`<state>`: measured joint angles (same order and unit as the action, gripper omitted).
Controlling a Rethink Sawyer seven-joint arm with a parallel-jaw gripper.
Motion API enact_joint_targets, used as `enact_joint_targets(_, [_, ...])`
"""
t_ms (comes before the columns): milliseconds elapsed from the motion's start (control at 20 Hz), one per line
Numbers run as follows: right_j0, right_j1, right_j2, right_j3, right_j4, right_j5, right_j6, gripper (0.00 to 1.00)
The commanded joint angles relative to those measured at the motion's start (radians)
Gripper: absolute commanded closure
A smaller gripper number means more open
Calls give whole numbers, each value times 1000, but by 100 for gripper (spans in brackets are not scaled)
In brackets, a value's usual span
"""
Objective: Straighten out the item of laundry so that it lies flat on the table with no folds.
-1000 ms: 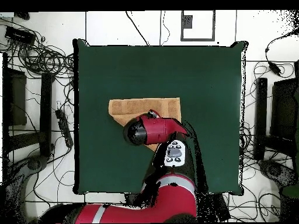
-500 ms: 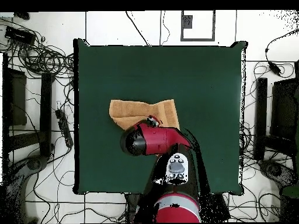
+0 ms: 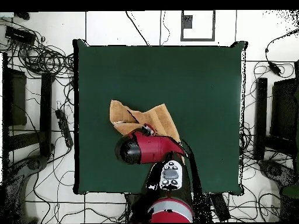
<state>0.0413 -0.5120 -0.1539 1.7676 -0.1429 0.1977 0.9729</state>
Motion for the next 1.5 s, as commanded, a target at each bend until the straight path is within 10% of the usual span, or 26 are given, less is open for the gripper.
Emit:
enact_joint_targets(50, [63, 95, 59, 73, 70, -49, 331, 100])
enact_joint_targets(1500, [67, -82, 107, 111, 210, 178, 284, 100])
